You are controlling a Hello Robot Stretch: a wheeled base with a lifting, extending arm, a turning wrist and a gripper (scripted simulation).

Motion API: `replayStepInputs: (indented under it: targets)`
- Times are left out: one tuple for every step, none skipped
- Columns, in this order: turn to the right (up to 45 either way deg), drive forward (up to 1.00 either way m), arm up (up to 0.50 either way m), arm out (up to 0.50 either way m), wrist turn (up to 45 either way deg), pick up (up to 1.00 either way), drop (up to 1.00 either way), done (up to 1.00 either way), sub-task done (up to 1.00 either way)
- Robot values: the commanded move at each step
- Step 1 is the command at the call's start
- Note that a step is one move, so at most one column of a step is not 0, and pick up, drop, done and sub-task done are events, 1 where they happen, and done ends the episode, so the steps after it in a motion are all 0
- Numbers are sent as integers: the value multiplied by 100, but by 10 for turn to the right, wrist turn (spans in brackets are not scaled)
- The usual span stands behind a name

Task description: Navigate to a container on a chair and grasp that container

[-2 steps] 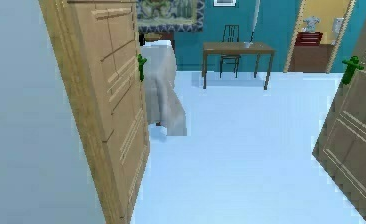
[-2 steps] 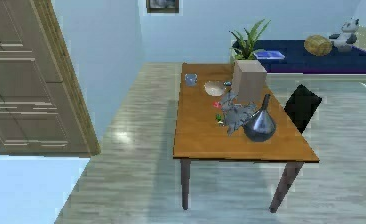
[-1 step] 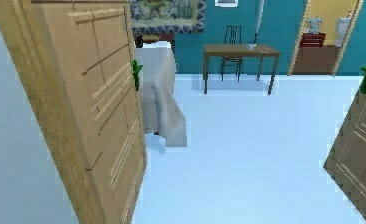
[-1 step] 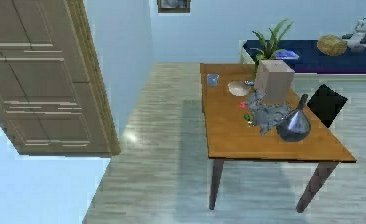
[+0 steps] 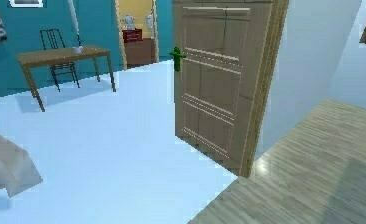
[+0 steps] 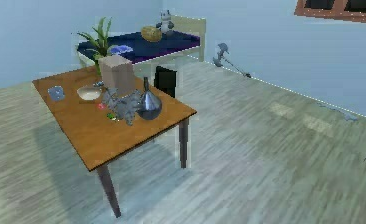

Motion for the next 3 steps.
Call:
replayStepInputs:
  targets:
    - [0, 20, 0, 0, 0, 0, 0, 0, 0]
    - [-270, 0, 0, 0, 0, 0, 0, 0, 0]
    - [0, 100, 0, 0, 0, 0, 0, 0, 0]
